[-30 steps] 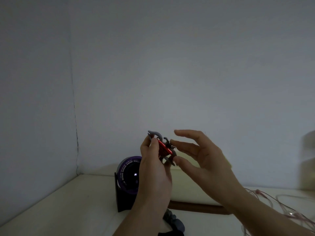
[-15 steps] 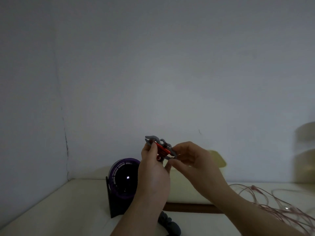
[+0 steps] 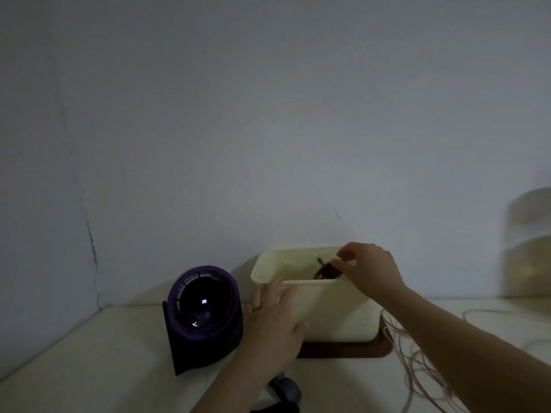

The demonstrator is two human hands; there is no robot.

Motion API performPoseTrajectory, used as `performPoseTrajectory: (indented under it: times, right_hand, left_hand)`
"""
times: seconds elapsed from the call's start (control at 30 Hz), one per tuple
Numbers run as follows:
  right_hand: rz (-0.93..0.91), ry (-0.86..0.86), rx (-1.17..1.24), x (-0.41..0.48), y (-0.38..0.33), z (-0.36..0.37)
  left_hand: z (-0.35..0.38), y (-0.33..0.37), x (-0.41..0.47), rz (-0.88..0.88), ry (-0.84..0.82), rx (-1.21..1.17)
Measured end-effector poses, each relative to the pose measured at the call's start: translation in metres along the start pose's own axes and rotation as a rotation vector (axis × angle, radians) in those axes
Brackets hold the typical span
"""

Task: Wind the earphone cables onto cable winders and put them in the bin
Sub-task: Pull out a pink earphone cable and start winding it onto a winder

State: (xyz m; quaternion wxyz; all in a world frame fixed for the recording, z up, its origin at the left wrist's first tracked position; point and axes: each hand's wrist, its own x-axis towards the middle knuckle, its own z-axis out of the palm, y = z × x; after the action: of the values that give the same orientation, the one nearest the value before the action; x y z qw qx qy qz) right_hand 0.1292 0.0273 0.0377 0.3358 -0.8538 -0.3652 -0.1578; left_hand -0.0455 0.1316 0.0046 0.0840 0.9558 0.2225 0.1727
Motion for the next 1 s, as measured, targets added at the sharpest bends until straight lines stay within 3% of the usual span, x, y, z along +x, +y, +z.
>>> performPoseTrajectory:
  times: [0.4, 0.5, 0.6, 0.73, 0.87, 1.0]
  right_hand:
    - [-0.014, 0.049, 0.118, -0.035, 0.049, -0.055]
    - [0.026, -0.116, 0.063, -0.051, 0.069, -0.07]
    - [0.035, -0.453, -0.108, -0.072, 0.087, -0.081]
    - [0.033, -0.758, -0.367, -0.098, 0.103, -0.086]
    - [0.048, -0.739, -0.358, -0.114, 0.117, -0.085]
    - [-0.004, -0.618, -0.356, -0.12, 0.127, -0.081]
  left_hand:
    - [0.012, -0.008, 0.0, 0.002, 0.027, -0.082]
    - [0.021, 0.007, -0.003, 0.022, 0.059, -0.068]
    - [0.032, 0.033, -0.012, 0.115, 0.082, -0.077]
    - [0.048, 0.069, -0.024, 0.269, -0.155, -0.169]
    - [0.064, 0.091, -0.034, 0.284, -0.342, -0.097]
    - [0.076, 0.099, -0.033, 0.279, -0.356, -0.03]
